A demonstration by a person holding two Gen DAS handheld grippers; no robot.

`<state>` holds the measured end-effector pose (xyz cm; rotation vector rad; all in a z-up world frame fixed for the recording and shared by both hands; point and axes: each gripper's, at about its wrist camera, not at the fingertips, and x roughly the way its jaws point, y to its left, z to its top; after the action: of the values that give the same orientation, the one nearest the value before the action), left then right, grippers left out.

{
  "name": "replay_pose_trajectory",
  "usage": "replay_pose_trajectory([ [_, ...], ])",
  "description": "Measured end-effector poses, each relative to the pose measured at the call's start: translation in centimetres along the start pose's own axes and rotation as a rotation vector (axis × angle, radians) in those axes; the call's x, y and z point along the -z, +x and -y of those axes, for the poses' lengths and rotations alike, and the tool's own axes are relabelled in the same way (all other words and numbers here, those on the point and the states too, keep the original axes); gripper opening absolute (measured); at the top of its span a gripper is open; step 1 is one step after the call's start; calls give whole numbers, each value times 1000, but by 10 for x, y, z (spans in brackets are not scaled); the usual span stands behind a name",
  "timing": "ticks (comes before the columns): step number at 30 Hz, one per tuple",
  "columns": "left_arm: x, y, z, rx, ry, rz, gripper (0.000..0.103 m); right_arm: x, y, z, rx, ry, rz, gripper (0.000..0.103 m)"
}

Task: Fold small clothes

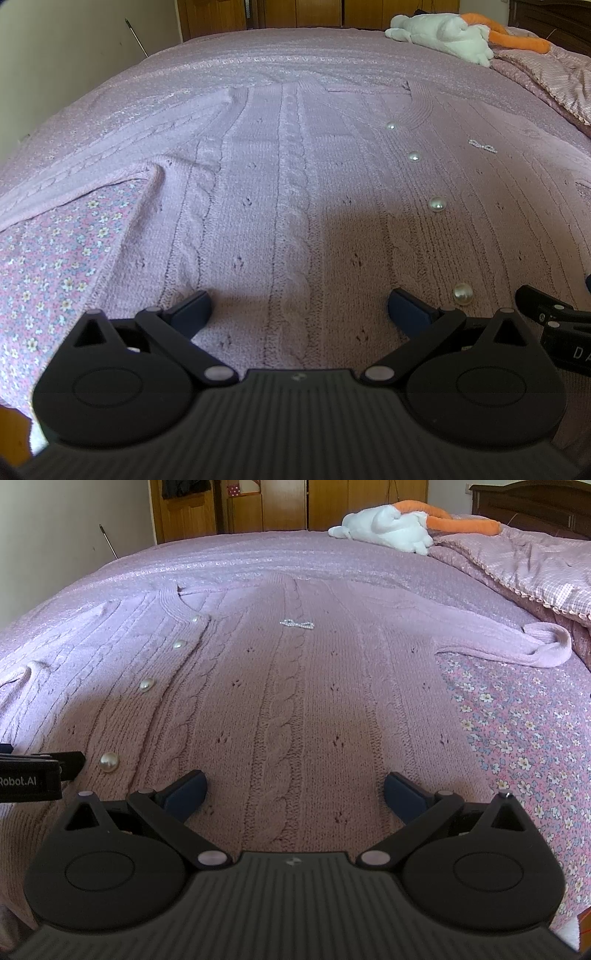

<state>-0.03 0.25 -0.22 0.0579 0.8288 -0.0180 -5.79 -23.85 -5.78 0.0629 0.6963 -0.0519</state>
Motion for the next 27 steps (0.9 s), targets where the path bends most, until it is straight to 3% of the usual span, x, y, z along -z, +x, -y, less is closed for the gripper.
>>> replay_pose_trajectory([
  [27, -1, -1, 1, -4, 2, 5, 103, -1, -1, -1, 1, -1, 4, 103],
])
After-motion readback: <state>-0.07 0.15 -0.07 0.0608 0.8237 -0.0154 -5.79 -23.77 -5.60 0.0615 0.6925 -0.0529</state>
